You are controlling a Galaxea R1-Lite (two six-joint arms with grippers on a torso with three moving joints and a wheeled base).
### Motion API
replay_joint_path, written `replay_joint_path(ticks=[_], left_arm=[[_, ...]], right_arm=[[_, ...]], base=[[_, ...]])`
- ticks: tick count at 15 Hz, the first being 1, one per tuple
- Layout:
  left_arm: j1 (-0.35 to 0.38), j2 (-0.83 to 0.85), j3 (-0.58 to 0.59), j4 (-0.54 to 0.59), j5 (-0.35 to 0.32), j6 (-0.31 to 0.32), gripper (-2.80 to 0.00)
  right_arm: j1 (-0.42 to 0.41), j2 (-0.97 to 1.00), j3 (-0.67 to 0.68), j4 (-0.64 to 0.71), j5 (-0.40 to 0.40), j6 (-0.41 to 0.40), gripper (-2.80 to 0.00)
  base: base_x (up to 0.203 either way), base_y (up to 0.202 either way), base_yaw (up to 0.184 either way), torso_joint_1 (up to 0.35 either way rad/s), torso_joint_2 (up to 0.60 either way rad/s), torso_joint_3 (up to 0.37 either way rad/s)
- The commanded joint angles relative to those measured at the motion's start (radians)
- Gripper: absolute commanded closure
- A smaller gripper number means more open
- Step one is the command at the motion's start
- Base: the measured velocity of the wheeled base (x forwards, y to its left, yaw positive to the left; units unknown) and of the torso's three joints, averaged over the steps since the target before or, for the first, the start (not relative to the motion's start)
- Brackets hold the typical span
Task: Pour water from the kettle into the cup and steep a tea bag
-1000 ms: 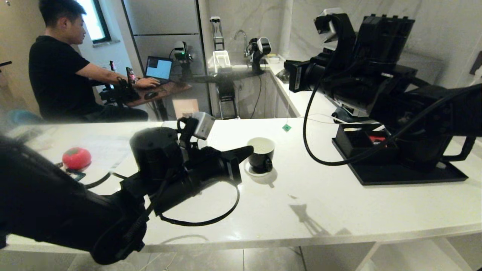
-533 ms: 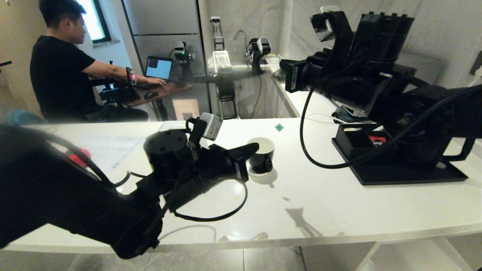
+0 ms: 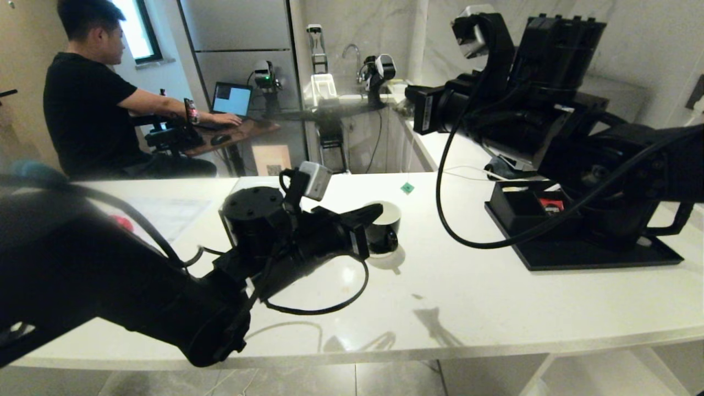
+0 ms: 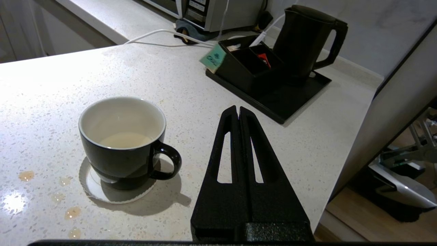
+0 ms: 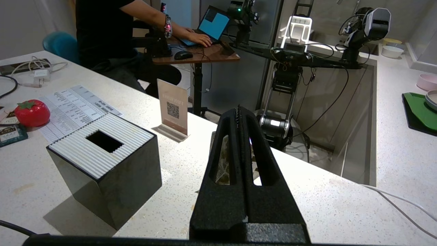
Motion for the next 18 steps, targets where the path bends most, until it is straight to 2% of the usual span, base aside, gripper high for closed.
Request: replay_joint_path(ticks=[1,10,13,18], left_arm=[[0.001,0.011,-0.017,-0.008,0.0,-0.002,0.0],[0.001,0.037,-0.036,-0.035,0.003,0.0,0.0],[0.001,0.043,-0.054,-0.035,0.003,0.025,0.0],[0.005,0.045,-0.057,-0.037,0.004,0.03,0.0]], right_arm=[[0.003,-0.001,0.0,-0.003,0.001,-0.002,0.0],[0.03,-0.017,0.007,-0.003,0.001,-0.001,0.0],[0.04,-0.024,0.011,-0.003,0.001,-0.001,0.0],[0.041,-0.024,0.011,-0.004,0.001,-0.001,0.0]], base=[[0.0,0.0,0.0,0.0,0.0,0.0],[0.0,0.0,0.0,0.0,0.0,0.0],[0.0,0.0,0.0,0.0,0.0,0.0],[0.0,0.0,0.0,0.0,0.0,0.0]])
